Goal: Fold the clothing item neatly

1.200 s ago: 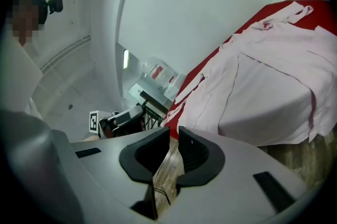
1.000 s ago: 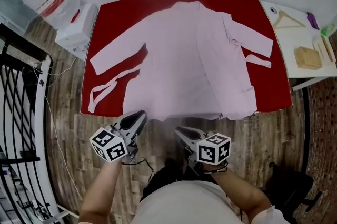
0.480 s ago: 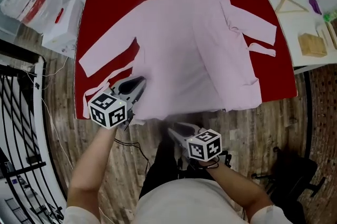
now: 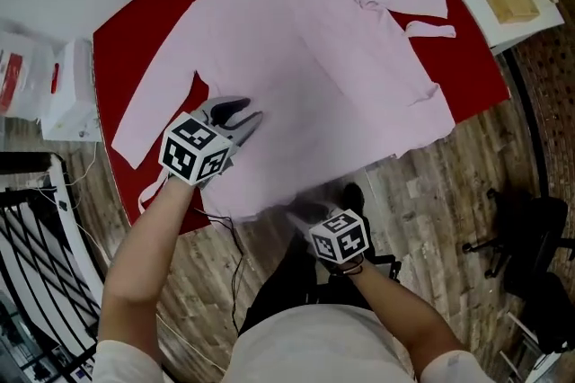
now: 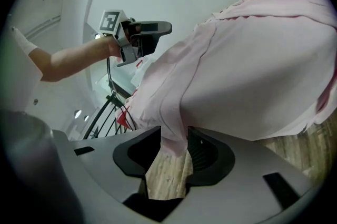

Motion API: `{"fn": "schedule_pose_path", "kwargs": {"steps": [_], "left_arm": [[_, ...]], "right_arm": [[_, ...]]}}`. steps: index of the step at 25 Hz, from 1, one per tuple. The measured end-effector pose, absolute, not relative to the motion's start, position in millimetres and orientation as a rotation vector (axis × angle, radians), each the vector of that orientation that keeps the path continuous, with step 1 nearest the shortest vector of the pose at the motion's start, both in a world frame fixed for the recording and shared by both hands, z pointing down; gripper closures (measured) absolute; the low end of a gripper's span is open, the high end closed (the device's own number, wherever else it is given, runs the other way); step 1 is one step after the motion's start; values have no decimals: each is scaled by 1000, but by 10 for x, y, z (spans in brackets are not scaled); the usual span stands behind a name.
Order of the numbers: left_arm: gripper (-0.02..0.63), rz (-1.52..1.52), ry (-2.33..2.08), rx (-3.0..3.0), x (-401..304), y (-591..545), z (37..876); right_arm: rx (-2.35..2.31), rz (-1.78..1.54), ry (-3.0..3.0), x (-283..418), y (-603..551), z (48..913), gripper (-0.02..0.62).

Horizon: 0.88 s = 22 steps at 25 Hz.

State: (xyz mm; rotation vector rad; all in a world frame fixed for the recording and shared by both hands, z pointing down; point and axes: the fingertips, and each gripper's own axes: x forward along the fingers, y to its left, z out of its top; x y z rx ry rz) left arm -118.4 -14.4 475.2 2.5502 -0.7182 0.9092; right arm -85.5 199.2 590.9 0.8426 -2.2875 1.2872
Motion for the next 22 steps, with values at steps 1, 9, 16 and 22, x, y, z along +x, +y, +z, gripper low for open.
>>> {"fn": "schedule_pose_path", "kwargs": {"steps": [1, 9, 16, 22], "left_arm": [[482, 941, -680, 2543, -1119, -151, 4811], [468, 1094, -573, 2415, -537, -181, 5243], [469, 1219, -659, 2285, -467, -274, 5555], [588, 1232, -735, 2222, -525, -368, 5573]], "right_arm": [[862, 1281, -2283, -861, 1980, 5941, 457], [923, 1135, -2261, -879, 1871, 6227, 457], [770, 982, -2338, -1058, 1879, 6238, 457], [652, 983, -2350, -1146, 1961, 6231, 568]]}}
